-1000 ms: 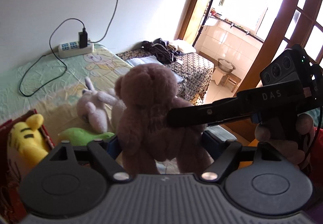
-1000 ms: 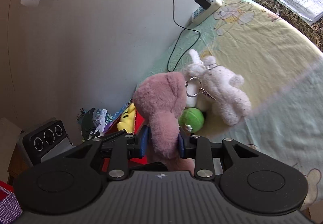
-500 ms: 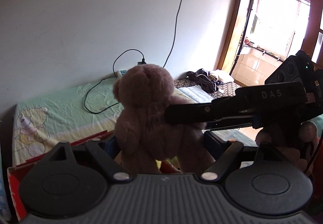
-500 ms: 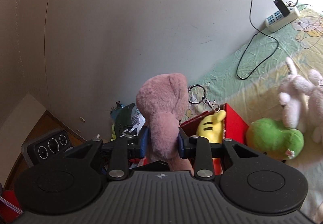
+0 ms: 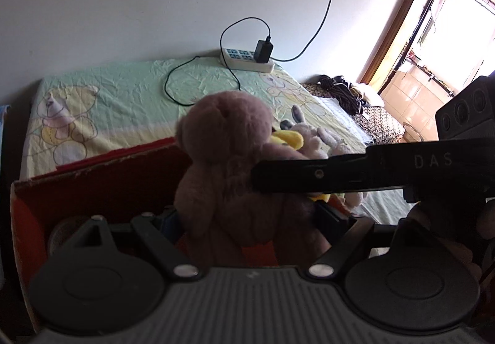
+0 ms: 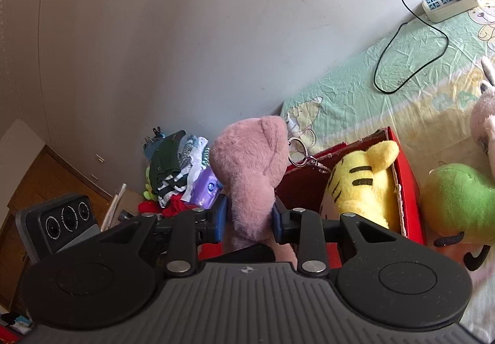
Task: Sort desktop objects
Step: 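Lift the pink teddy bear with the right gripper and carry it to the box, then lower the pink bear into the box beside the tiger and open the right gripper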
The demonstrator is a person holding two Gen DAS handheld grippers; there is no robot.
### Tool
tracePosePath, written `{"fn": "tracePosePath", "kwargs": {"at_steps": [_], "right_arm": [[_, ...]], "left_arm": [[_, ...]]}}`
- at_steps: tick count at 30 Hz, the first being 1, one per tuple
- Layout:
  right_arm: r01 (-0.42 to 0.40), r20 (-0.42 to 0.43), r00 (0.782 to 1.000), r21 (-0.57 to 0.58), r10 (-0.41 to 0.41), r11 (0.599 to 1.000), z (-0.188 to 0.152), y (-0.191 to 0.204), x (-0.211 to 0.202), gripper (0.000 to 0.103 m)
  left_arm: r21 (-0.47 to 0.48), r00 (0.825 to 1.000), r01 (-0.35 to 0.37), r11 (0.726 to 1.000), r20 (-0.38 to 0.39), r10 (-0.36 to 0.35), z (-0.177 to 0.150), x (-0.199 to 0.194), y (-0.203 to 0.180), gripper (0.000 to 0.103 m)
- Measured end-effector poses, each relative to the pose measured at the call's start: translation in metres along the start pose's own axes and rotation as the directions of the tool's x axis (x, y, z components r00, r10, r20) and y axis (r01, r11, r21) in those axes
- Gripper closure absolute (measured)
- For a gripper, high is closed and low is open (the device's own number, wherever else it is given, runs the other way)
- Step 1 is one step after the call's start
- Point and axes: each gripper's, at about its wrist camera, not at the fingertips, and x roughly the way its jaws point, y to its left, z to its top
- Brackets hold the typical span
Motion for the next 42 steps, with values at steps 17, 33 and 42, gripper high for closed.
{"fn": "tracePosePath", "kwargs": {"at_steps": [17, 33, 42], "right_arm": [[0.228, -0.126, 0.964, -0.051, -0.232, 0.972, -0.016, -0.001, 0.056, 0.072], [0.31, -0.103, 0.941, -0.122, -0.323, 0.943, -0.027, 0.003, 0.075, 0.071], [0.305, -0.084, 0.945, -0.135, -0.318, 0.943, -0.028, 0.002, 0.072, 0.07]], "left_arm": [[-0.033, 0.984, -0.007, 0.999, -0.179, 0.0, -0.017, 0.036, 0.021, 0.014], [-0.095, 0.973, -0.008, 0.995, -0.231, -0.014, -0.024, 0.047, 0.03, 0.009], [-0.092, 0.97, -0.024, 0.995, -0.244, 0.001, -0.024, 0.051, 0.029, 0.004]]}}
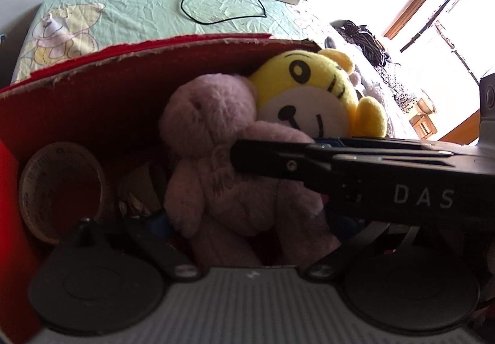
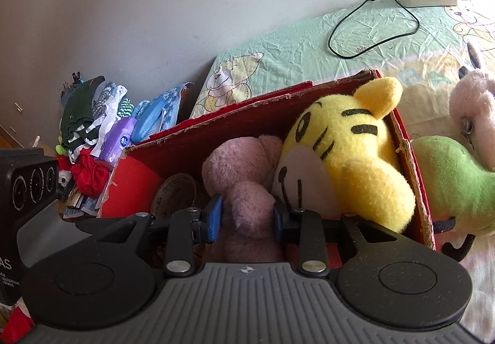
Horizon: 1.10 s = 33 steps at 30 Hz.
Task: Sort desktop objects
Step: 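Lower the pink bear into the box beside the tiger and open the right gripper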
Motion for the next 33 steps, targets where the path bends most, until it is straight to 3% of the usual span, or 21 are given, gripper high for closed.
{"fn": "tracePosePath", "kwargs": {"at_steps": [23, 33], "right_arm": [[-0.021, 0.055, 0.998, 0.065, 0.018, 0.998, -0.011, -0.007, -0.015, 0.071], [0.001, 0.063, 0.998, 0.04, -0.004, 0.999, -0.019, -0.01, -0.019, 0.083]], "left_arm": [[0.045, 0.995, -0.096, 0.994, 0.008, 0.096, -0.001, 0.007, -0.007, 0.0], [0.072, 0.992, -0.127, 0.989, 0.009, 0.126, -0.003, 0.009, -0.008, 0.0]]}}
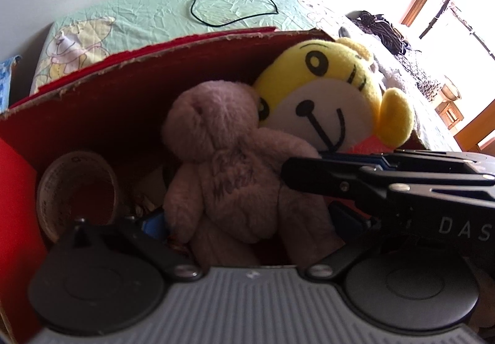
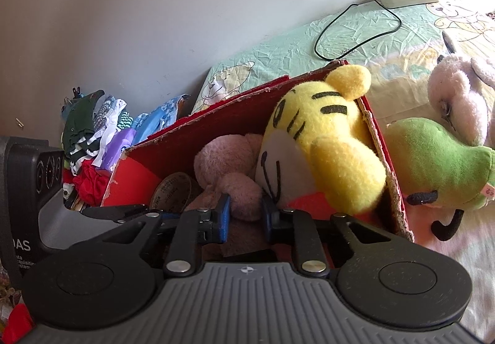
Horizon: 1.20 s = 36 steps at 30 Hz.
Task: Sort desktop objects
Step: 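Lower the pink bear into the box beside the tiger and open the right gripper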
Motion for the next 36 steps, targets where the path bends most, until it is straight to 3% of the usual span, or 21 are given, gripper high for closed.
{"fn": "tracePosePath", "kwargs": {"at_steps": [15, 27, 36], "right_arm": [[-0.017, 0.014, 1.0, 0.003, 0.017, 1.0, -0.007, -0.005, -0.007, 0.087], [-0.035, 0.042, 0.999, 0.002, 0.035, 0.999, -0.012, -0.01, -0.025, 0.087], [-0.053, 0.063, 0.996, -0.023, 0.055, 0.998, -0.015, -0.011, -0.03, 0.088]], "left_arm": [[0.001, 0.999, -0.043, 0.999, -0.014, 0.043, -0.001, 0.0, -0.001, 0.0], [-0.007, 0.99, -0.138, 0.99, -0.02, 0.138, 0.0, -0.003, -0.008, 0.001], [0.019, 0.974, -0.225, 0.974, -0.001, 0.225, -0.001, -0.009, -0.021, 0.001]]}}
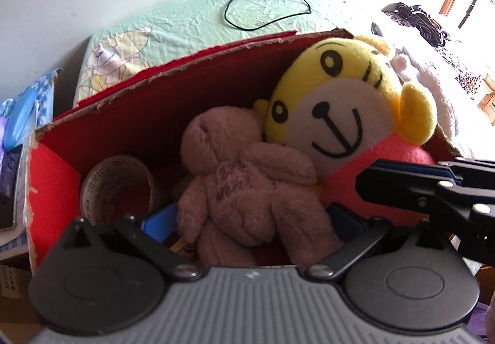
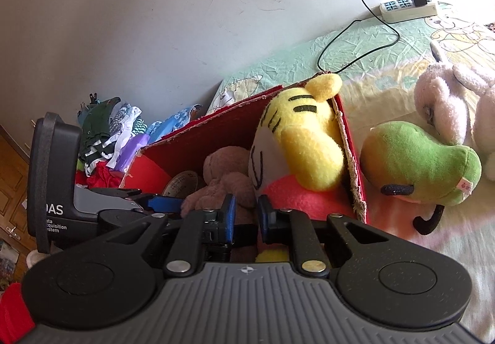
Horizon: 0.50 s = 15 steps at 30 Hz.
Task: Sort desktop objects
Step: 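Lower the pink bear into the box beside the tiger and open the right gripper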
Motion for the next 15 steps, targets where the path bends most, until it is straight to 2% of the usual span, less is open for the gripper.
{"fn": "tracePosePath", "kwargs": {"at_steps": [15], "right_arm": [[-0.058, 0.016, 0.998, 0.038, 0.057, 0.998, 0.003, -0.008, -0.003, 0.088]], "left_arm": [[-0.043, 0.998, -0.056, 0.998, 0.003, 0.056, -0.005, -0.023, -0.002, 0.001]]}}
